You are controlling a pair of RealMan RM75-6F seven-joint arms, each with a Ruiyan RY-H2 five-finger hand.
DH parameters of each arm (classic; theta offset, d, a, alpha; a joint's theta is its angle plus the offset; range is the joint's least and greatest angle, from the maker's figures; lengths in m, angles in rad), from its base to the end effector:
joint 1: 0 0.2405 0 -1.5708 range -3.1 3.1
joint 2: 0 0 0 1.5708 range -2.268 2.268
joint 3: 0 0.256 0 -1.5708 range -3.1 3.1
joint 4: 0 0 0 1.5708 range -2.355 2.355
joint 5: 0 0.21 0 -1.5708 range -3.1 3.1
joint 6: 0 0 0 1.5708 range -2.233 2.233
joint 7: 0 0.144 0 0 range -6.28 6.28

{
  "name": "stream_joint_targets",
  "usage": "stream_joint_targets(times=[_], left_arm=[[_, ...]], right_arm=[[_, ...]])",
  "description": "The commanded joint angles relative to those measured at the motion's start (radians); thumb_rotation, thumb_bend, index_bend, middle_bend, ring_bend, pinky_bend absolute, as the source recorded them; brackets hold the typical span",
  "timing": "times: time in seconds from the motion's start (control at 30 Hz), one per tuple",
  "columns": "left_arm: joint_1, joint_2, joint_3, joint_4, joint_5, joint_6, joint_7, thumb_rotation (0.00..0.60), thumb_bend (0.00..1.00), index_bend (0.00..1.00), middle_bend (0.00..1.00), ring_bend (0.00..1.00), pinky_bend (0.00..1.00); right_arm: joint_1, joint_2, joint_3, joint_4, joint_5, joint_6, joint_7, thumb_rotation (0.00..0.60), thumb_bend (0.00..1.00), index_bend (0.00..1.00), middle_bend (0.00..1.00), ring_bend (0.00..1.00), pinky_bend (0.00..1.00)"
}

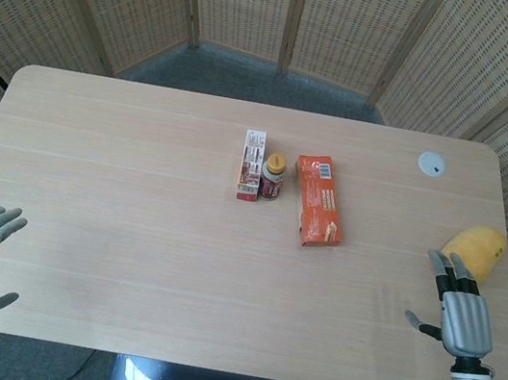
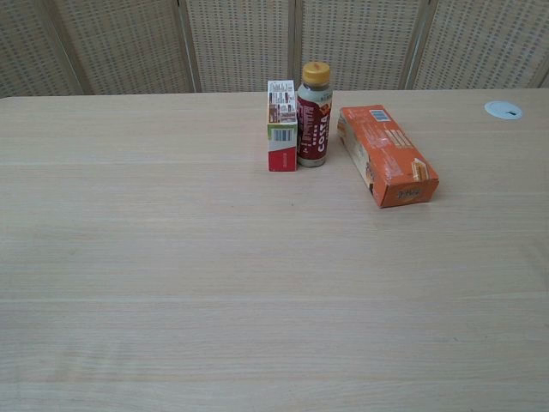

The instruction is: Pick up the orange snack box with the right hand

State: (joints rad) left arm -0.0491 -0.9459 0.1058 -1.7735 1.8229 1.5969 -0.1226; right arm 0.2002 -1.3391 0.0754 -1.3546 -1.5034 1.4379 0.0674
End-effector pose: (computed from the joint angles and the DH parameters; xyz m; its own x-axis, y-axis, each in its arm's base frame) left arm -0.2612 0.1310 0.1764 0.2940 0.0910 0.9515 0.9288 -0.2621 -0.2619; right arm -0.3158 -0.2260 0.1080 0.3646 0.0199 0.9310 -0.9258 -0.0991 0.3647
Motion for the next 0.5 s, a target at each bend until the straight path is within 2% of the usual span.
stream_joint_targets(times=[0.03,0.2,0.33,0.5], left_arm=[[0.0,0.0,0.0,0.0,0.0,0.0,0.001,0.6,0.06,0.1,0.0,0.0,0.0],[0.002,0.0,-0.002,-0.003,-0.002,0.005,0.001,0.6,0.06,0.1,0.0,0.0,0.0],[-0.001,-0.003,-0.005,-0.004,-0.012,-0.004,0.004,0.6,0.06,0.1,0.0,0.0,0.0],[-0.002,-0.003,-0.009,-0.006,-0.017,-0.003,0.006,0.6,0.06,0.1,0.0,0.0,0.0]], right_arm=[[0.001,-0.002,0.002,0.002,-0.001,0.0,-0.003,0.6,0.0,0.05,0.07,0.02,0.18],[0.004,-0.013,0.006,0.003,0.004,-0.006,-0.008,0.6,0.0,0.05,0.07,0.02,0.17],[0.024,-0.036,0.022,-0.004,0.019,-0.032,-0.024,0.6,0.0,0.04,0.04,0.02,0.1],[0.077,-0.068,0.067,-0.069,0.087,-0.114,-0.124,0.6,0.0,0.0,0.0,0.0,0.0]])
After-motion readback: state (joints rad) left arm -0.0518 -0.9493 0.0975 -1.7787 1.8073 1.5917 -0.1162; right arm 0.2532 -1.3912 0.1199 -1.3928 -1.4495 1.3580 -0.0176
